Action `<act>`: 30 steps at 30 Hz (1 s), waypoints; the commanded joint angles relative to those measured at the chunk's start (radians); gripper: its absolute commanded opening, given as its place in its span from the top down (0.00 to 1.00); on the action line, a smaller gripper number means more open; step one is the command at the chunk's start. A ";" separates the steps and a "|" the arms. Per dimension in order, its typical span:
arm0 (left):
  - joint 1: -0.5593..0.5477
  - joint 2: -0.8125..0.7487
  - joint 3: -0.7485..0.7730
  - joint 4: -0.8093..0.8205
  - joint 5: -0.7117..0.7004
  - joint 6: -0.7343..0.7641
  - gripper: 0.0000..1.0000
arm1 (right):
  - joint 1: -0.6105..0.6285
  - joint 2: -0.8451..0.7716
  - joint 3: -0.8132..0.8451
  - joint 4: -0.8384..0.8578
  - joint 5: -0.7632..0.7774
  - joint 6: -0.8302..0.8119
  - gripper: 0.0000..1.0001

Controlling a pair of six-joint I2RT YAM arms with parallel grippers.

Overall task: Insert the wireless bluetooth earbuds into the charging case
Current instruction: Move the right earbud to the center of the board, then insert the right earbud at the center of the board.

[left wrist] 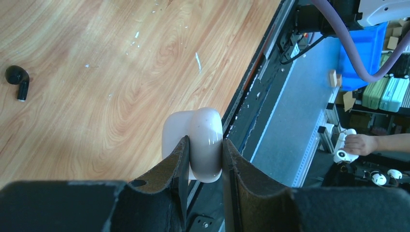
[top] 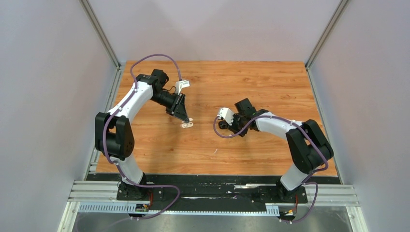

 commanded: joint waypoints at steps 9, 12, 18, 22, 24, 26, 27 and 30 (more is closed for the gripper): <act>0.004 0.010 0.017 0.017 0.039 -0.014 1.00 | 0.094 -0.051 -0.036 -0.048 0.019 0.081 0.71; 0.004 0.009 0.016 0.013 0.036 -0.008 1.00 | 0.095 -0.049 -0.014 -0.056 0.027 0.072 0.71; 0.004 0.018 0.010 0.023 0.034 -0.016 1.00 | 0.079 -0.058 -0.006 -0.075 -0.016 0.090 0.70; 0.004 0.024 0.018 0.015 0.034 -0.013 1.00 | 0.033 -0.083 -0.022 -0.117 -0.163 -0.020 0.70; 0.004 0.029 0.024 0.001 0.032 -0.002 1.00 | 0.017 -0.102 -0.049 -0.111 -0.192 -0.140 0.70; 0.004 0.035 0.030 -0.014 0.031 0.010 1.00 | -0.001 -0.132 -0.085 -0.087 -0.220 -0.246 0.70; 0.004 0.039 0.033 -0.019 0.031 0.016 1.00 | -0.009 -0.144 -0.100 -0.073 -0.227 -0.293 0.69; 0.004 0.043 0.039 -0.028 0.029 0.023 1.00 | -0.039 -0.149 -0.118 -0.043 -0.250 -0.394 0.64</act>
